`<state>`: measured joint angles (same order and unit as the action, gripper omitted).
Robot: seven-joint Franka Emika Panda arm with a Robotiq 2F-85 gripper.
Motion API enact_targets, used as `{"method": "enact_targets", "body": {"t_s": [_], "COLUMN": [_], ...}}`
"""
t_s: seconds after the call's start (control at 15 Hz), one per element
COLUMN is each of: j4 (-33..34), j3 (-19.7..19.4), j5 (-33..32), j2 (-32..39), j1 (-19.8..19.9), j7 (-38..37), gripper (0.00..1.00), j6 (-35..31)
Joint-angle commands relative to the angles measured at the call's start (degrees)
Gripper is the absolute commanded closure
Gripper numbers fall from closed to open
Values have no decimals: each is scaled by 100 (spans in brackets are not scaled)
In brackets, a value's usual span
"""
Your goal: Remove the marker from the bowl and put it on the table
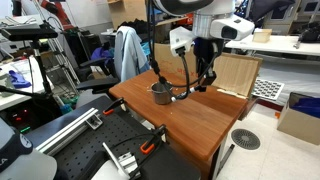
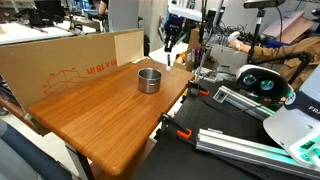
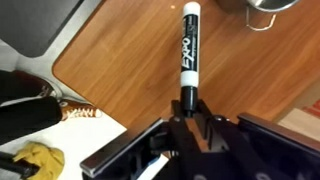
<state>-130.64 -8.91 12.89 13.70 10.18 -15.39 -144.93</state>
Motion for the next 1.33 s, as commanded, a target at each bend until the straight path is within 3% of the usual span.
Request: {"method": "enact_targets", "body": {"t_s": [0.0,0.33,0.73,1.2,1.27], "j4": [449,1017,1481,1705,1708], "j3": [71,125,129,71,79], "j5": [382,483,286,112,104], "j2": [403,1099,1934,2217,2212], "j1": [183,330,277,173,175], "j7": [556,894,850,722,740], "gripper": [95,95,95,95,56], "j6": [425,759,594,526,544]}}
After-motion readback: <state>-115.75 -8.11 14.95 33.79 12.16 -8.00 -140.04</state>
